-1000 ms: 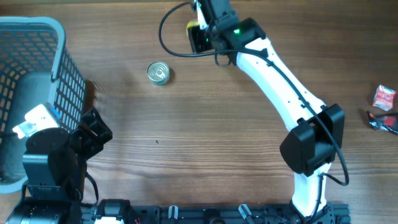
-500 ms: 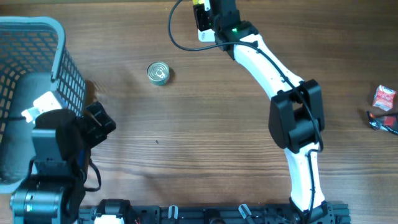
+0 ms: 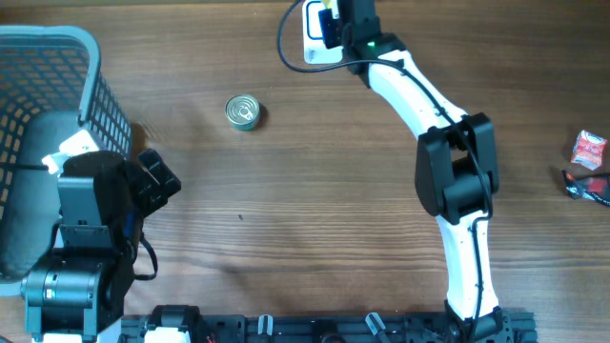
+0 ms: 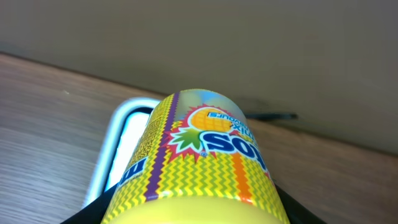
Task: Scan the item barcode
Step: 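Hold the Mentos tub over the white scanner with the right gripper, then carry the Mentos tub to the far right and release it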
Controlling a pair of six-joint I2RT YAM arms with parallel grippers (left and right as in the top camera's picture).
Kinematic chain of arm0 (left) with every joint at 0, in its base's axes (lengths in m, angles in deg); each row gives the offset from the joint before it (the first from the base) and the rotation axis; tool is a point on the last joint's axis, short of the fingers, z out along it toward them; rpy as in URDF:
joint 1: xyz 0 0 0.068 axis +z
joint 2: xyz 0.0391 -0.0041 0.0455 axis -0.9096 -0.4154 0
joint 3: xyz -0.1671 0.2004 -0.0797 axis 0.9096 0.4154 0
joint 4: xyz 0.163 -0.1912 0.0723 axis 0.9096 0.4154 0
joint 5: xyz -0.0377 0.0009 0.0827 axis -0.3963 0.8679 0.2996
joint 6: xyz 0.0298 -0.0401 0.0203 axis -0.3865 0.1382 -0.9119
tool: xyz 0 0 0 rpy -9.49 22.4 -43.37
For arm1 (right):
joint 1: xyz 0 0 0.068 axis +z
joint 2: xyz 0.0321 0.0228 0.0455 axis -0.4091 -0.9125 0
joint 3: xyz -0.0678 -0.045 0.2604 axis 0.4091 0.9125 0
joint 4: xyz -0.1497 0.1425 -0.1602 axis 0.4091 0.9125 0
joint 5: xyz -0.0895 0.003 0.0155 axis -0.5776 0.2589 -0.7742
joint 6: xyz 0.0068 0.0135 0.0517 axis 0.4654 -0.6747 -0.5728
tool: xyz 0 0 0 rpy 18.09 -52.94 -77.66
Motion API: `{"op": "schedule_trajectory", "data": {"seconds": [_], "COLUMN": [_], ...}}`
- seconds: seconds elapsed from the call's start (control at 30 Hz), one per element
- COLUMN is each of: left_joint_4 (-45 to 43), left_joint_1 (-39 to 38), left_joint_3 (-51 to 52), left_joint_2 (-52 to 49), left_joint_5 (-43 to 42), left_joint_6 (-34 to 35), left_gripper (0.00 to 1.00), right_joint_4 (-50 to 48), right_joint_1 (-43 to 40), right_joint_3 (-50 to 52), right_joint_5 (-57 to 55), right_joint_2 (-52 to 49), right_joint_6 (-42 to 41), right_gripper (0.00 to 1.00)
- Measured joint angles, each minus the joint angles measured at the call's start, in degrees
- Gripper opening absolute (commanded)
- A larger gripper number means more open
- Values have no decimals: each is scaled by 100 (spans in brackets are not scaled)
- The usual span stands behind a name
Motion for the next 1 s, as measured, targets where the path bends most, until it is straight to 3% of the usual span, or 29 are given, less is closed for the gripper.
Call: {"op": "schedule_trajectory", "data": {"seconds": [0.23, 0.43, 0.63, 0.83, 1.0], "left_joint_4": [-26, -26, -107, -664, -1475], "left_joint_1": [0, 0, -11, -734, -1858], "left_joint_3": [0, 0, 0, 0, 0], "left_joint_2": [0, 0, -157, -990, -1840], "left_joint_5": [0, 0, 2, -17, -59], "left_joint_6": [85, 85, 87, 107, 127], "left_gripper": [100, 100, 100, 100, 100], "right_joint_4": [7, 326, 2262, 4188, 4463], "right_joint_1": [4, -9, -367, -1659, -3038], "right_joint_3": [0, 0, 22, -31, 0], "right_joint_5": [59, 98, -22, -411, -192], "right_joint_2": [0, 13, 857, 1547, 1499], "right_joint_6": [0, -9, -9, -9, -11], "right_gripper": [43, 50, 50, 49, 50]}}
